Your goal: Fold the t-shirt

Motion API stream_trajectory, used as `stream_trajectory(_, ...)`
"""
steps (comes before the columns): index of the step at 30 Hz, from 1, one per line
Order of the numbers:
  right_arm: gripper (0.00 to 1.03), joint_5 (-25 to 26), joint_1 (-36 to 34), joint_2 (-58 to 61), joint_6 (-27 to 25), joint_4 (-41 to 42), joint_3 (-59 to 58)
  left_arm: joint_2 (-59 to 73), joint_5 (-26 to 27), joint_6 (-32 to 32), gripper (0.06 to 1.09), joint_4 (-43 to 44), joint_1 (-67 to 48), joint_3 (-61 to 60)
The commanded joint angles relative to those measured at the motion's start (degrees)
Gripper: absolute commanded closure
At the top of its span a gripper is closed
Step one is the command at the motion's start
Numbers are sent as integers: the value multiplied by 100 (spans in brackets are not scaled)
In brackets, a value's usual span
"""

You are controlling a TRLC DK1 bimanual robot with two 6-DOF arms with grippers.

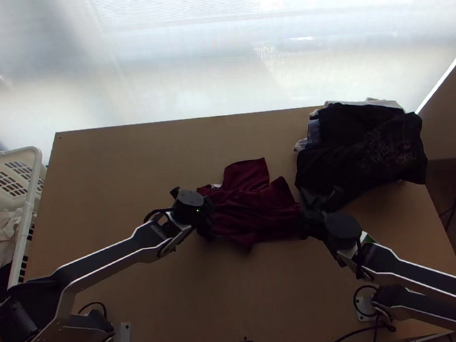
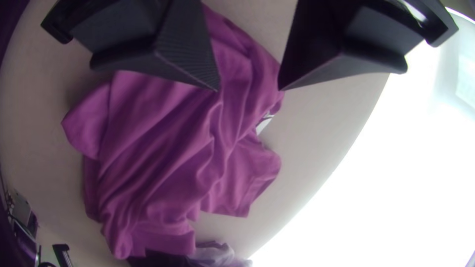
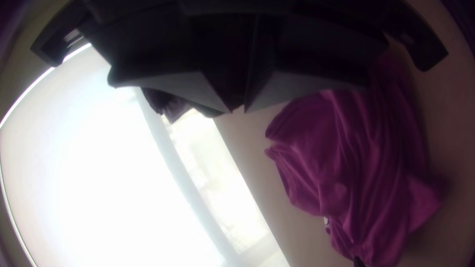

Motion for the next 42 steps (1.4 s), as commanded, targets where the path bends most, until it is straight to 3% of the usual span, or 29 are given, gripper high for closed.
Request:
stream_trajectory(1, 74, 140, 632, 333, 20, -96, 510, -771, -15, -134, 11, -377, 241, -38)
stream_trajectory(3, 63, 148, 816, 597, 170, -255, 615, -964, -15, -134, 11, -465, 391, -126)
stream_trajectory(7, 16, 140, 1344, 993, 521, -826, 818, -1360, -15, -29, 11, -535, 892, -372)
stream_trajectory(11, 5, 104, 1792, 1485, 565, -896, 1020, -1835, -15, 68, 11, -746, 1656, -442)
stream_trajectory(17, 5, -159, 1844, 2337, 714, -1204, 1784, -2573, 3, 191, 11, -1151, 2333, -609)
stream_trajectory(23, 5, -564, 1836, 2794, 1875, -2636, 2813, -3162, 3, 174, 11, -1326, 2351, -1093)
stream_trajectory(25, 5, -695, 1959, 2856, 2050, -2874, 3032, -3267, 3, 174, 11, -1353, 2403, -1172)
stream_trajectory(42, 5, -704, 2723, 4368, 2736, -3050, 4368, -3751, 20, 253, 11, -1370, 2939, -1471)
